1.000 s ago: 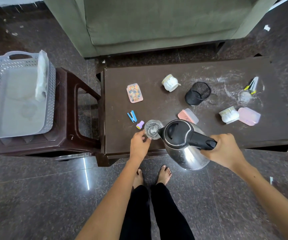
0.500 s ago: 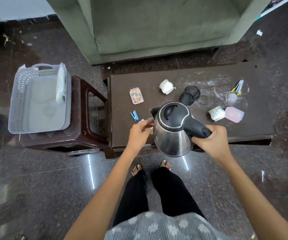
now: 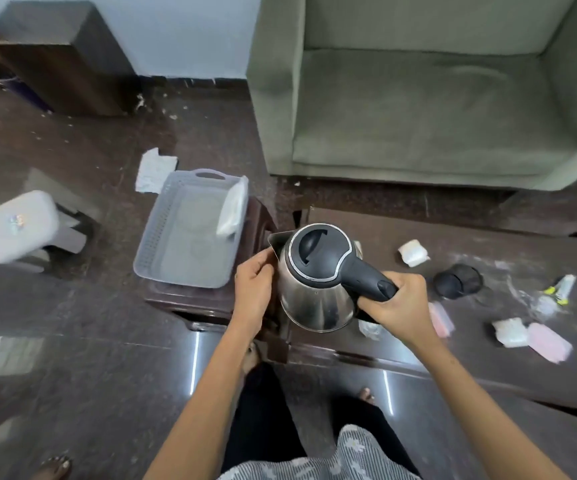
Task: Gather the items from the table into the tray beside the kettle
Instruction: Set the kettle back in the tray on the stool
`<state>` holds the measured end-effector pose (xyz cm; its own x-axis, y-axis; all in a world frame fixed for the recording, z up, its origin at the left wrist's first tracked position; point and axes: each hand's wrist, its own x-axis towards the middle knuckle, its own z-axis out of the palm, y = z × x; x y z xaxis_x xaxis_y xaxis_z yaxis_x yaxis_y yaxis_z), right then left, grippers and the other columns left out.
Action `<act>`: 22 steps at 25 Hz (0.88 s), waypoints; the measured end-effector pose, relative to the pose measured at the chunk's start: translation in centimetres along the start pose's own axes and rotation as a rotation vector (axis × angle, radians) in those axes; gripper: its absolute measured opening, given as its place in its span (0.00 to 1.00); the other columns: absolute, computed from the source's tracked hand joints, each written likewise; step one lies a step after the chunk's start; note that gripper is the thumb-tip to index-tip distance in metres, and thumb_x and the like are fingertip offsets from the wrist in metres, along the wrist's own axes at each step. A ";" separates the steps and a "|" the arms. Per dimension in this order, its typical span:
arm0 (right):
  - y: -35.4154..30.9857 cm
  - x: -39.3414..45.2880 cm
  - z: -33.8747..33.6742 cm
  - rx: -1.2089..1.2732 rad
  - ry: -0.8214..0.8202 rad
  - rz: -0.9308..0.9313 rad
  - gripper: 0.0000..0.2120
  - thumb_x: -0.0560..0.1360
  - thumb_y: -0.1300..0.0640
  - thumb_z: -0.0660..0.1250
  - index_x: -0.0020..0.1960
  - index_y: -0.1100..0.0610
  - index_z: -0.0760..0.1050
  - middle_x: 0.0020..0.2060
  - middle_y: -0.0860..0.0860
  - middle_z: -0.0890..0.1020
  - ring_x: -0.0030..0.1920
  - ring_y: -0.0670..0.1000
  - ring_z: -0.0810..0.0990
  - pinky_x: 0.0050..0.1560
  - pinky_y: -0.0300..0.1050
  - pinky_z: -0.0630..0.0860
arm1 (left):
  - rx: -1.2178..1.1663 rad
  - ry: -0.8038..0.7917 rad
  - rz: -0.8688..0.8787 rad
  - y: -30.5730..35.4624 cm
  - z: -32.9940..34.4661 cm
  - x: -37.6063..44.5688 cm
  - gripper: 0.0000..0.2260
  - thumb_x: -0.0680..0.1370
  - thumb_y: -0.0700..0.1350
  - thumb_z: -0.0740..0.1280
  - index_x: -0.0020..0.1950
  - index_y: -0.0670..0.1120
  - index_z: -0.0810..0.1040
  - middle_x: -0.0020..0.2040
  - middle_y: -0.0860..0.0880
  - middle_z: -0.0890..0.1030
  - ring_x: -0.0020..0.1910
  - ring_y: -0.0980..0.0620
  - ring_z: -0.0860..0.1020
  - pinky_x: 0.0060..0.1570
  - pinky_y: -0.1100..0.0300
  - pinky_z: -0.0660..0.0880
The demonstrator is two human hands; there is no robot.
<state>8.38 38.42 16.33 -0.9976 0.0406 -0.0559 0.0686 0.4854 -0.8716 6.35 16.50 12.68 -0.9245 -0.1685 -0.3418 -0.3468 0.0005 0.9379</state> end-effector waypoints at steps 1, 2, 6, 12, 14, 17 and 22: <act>-1.1 1.3 2.3 0.005 -0.007 0.002 0.17 0.54 0.54 0.65 0.23 0.50 0.54 0.22 0.49 0.59 0.28 0.47 0.56 0.27 0.41 0.53 | -0.033 0.011 -0.017 0.7 -2.3 1.5 0.21 0.71 0.31 0.54 0.51 0.46 0.83 0.42 0.50 0.85 0.43 0.49 0.80 0.45 0.59 0.77; -2.1 2.5 4.5 0.025 -0.015 0.012 0.16 0.54 0.53 0.64 0.23 0.51 0.55 0.21 0.48 0.59 0.27 0.47 0.57 0.26 0.41 0.54 | -0.056 0.014 -0.015 1.5 -4.3 2.9 0.21 0.71 0.30 0.54 0.52 0.44 0.83 0.43 0.49 0.84 0.44 0.48 0.79 0.47 0.59 0.76; -5.9 7.5 12.1 0.022 -0.007 -0.011 0.18 0.56 0.60 0.66 0.23 0.50 0.55 0.21 0.44 0.58 0.26 0.44 0.57 0.26 0.41 0.53 | -0.013 0.047 0.047 3.8 -11.3 8.8 0.20 0.72 0.28 0.54 0.50 0.40 0.82 0.43 0.48 0.82 0.44 0.55 0.76 0.47 0.62 0.72; -8.3 15.3 23.4 0.093 -0.036 -0.063 0.16 0.58 0.62 0.67 0.25 0.59 0.58 0.22 0.50 0.61 0.27 0.46 0.58 0.28 0.41 0.54 | 0.061 0.025 -0.015 4.8 -21.0 19.0 0.19 0.70 0.29 0.55 0.35 0.48 0.80 0.33 0.50 0.73 0.38 0.52 0.67 0.39 0.59 0.64; -8.2 17.6 26.6 0.102 -0.052 -0.048 0.16 0.58 0.62 0.67 0.25 0.64 0.59 0.22 0.52 0.61 0.28 0.46 0.59 0.28 0.43 0.55 | 0.099 0.044 -0.048 3.6 -23.3 22.7 0.13 0.68 0.32 0.56 0.33 0.45 0.78 0.32 0.50 0.70 0.37 0.51 0.65 0.38 0.57 0.61; -8.1 20.7 30.4 0.098 -0.049 -0.035 0.17 0.58 0.57 0.66 0.24 0.58 0.57 0.23 0.52 0.60 0.28 0.46 0.58 0.28 0.41 0.55 | 0.148 0.095 -0.062 1.2 -25.5 27.6 0.12 0.62 0.39 0.56 0.38 0.37 0.76 0.35 0.48 0.69 0.38 0.51 0.64 0.41 0.53 0.59; -6.2 24.2 33.9 0.027 -0.086 -0.004 0.19 0.60 0.62 0.72 0.23 0.57 0.61 0.23 0.50 0.60 0.28 0.44 0.58 0.27 0.40 0.57 | 0.053 0.103 -0.069 -0.7 -26.4 30.8 0.20 0.66 0.32 0.56 0.45 0.46 0.84 0.39 0.48 0.79 0.40 0.53 0.72 0.44 0.56 0.70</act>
<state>-16.42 6.75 3.89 -0.9950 -0.0368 -0.0932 0.0658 0.4612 -0.8848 -17.75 -14.70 3.02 -0.8781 -0.2701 -0.3950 -0.4194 0.0370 0.9070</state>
